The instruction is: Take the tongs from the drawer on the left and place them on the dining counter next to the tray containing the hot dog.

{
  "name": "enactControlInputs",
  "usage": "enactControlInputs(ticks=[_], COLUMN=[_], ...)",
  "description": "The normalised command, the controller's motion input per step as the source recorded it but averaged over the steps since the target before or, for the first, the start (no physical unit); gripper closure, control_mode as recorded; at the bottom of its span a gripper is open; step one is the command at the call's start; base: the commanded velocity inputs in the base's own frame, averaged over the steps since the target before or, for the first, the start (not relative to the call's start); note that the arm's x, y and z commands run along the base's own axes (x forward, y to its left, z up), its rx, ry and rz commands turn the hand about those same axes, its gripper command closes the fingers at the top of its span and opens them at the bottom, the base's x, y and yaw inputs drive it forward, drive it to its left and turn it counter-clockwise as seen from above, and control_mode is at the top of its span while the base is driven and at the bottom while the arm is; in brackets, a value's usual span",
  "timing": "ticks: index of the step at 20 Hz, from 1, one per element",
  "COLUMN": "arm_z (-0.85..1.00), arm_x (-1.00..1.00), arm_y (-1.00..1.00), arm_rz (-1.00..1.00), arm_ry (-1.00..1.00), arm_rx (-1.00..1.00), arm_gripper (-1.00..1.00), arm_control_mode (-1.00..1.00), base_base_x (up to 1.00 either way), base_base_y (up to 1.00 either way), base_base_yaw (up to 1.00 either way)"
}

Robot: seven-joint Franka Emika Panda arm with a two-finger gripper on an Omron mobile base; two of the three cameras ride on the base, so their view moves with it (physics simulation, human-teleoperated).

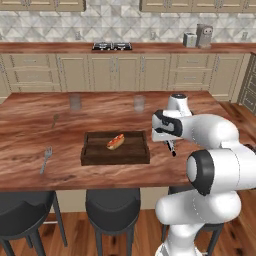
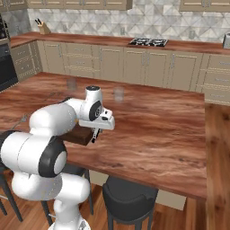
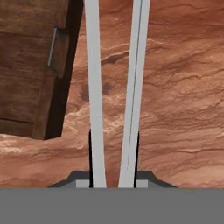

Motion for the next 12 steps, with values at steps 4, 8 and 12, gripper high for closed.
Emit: enactControlInputs(ticks=[4,8,12], arm_z=[-0.28,-0.33,-0.33], arm_x=[0.24,0.14,0.12], arm_y=[0.00,0.00,0.00], arm_rz=[-0.04,-0.03,-0.02], arm_ry=[0.00,0.00,0.00], arm_rx=[0.00,0.00,0.00], arm_gripper=[1.00,1.00,1.00], arm_control_mode=[-1.00,-1.00,-1.00], base_base_x=[0.00,0.00,0.00], base_base_y=[0.00,0.00,0.00], base_base_yaw=[0.00,0.00,0.00])
